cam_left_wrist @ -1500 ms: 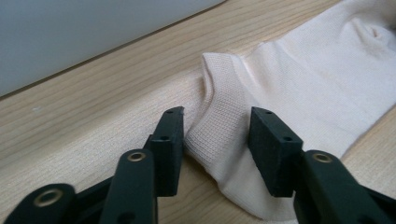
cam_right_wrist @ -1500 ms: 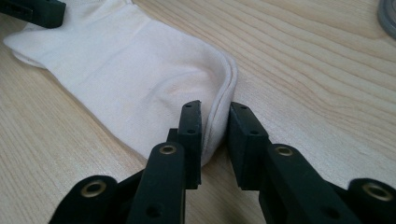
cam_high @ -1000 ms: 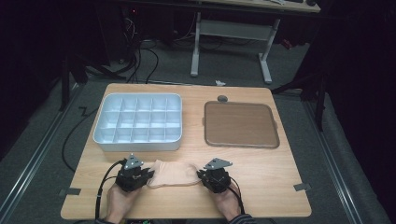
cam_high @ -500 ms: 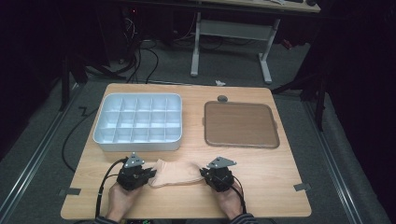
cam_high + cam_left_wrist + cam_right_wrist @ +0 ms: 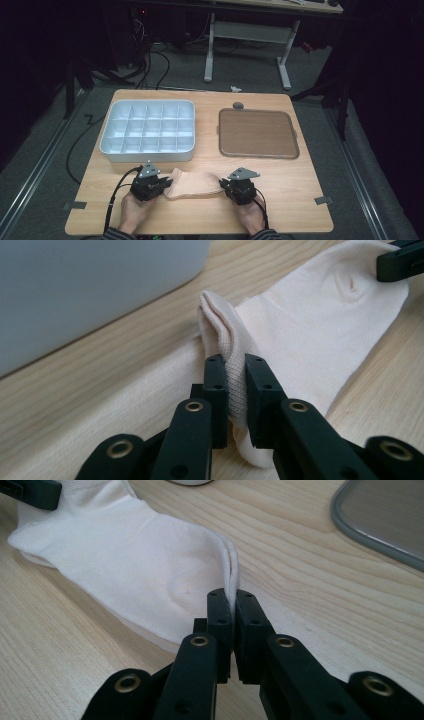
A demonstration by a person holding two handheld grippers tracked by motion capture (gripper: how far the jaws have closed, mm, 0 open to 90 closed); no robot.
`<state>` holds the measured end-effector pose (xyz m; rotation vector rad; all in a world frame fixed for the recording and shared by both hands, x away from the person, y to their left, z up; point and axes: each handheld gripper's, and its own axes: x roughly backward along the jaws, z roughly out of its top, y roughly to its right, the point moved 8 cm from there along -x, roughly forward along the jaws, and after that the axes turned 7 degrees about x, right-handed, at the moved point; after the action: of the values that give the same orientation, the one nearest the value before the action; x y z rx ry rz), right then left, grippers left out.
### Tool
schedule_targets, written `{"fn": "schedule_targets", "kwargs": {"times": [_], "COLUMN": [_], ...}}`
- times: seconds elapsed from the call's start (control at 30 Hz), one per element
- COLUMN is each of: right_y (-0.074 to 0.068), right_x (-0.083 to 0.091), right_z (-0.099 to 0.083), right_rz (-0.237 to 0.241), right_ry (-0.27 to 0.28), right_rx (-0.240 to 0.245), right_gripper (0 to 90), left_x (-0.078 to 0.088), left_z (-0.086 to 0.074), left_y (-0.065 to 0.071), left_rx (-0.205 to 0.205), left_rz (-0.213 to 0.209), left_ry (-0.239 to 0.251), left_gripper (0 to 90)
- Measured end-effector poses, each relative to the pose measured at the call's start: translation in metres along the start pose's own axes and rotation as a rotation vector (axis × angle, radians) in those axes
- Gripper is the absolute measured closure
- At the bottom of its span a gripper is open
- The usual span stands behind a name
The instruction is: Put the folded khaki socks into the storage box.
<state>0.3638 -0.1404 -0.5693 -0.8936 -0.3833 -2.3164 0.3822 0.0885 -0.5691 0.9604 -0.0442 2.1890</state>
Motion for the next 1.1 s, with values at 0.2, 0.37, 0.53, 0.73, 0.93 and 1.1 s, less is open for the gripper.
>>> {"fn": "schedule_targets", "kwargs": {"times": [0.2,0.37,0.53,0.73,0.93,1.1], "right_y": [0.009,0.016,0.021,0.028,0.033,0.035], "right_x": [0.008,0.012,0.015,0.017,0.016,0.015], "right_z": [-0.002,-0.006,-0.007,-0.012,-0.017,-0.019], "right_rz": [-0.02,-0.036,-0.046,-0.063,-0.077,-0.089], "right_ry": [0.009,0.014,0.022,0.016,0.011,0.01], "right_rx": [-0.014,-0.031,-0.041,-0.055,-0.064,-0.058], "right_gripper": [86.6,86.5,86.5,86.5,86.4,86.3], "left_x": [-0.007,-0.014,-0.018,-0.026,-0.032,-0.035], "left_z": [0.009,0.011,0.016,0.018,0.02,0.019], "left_y": [0.007,0.011,0.014,0.017,0.02,0.019], "left_rx": [-0.013,-0.024,-0.007,-0.018,-0.056,-0.063], "left_rz": [-0.013,-0.024,-0.04,-0.043,-0.036,-0.036], "left_ry": [0.016,0.011,0.013,0.01,0.007,0.001], "left_gripper": [81.8,81.7,81.7,81.4,80.9,80.0]}}
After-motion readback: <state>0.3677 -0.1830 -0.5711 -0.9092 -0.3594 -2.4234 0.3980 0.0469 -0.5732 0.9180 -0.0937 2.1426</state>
